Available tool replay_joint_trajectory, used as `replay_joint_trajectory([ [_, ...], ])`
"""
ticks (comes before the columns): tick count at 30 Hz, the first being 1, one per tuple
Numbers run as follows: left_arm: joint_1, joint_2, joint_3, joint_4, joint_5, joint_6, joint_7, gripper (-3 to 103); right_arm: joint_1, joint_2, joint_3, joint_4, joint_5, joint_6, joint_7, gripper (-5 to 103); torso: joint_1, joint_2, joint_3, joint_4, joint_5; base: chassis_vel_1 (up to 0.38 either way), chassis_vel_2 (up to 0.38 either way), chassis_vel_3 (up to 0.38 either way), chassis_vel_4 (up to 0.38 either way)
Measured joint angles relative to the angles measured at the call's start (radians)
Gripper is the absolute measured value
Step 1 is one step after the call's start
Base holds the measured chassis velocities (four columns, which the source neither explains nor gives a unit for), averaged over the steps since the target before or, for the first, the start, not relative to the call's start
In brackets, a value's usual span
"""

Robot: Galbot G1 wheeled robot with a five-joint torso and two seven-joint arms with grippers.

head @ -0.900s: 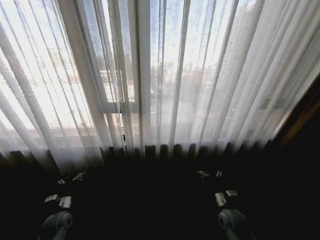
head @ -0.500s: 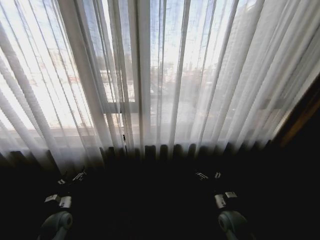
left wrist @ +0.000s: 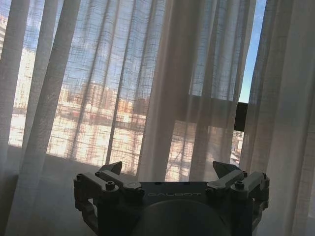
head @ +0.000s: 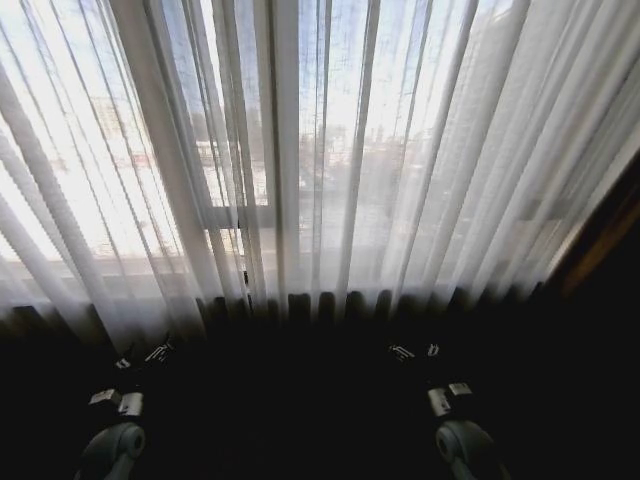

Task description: Open the curtains by pulling them apart, changing their state from closed to fully open.

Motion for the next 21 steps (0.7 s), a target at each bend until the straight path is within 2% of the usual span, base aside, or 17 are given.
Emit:
replay_joint_trajectory([
  [8,0.000,0.000,0.000,0.000,0.000,0.000,0.000,100,0.003,0.013,-0.019,-0.001,-0.013,0.005,-0.010,100,0.000,0.000,0.000,0.0000,-0.0001,-0.262,0.283,0.269,-0.264],
  [21,0.000,0.000,0.000,0.000,0.000,0.000,0.000,100,0.023,0.014,-0.026,-0.023,-0.007,0.022,0.017,100,0.000,0.000,0.000,0.0002,0.0002,-0.289,0.375,0.316,-0.389],
])
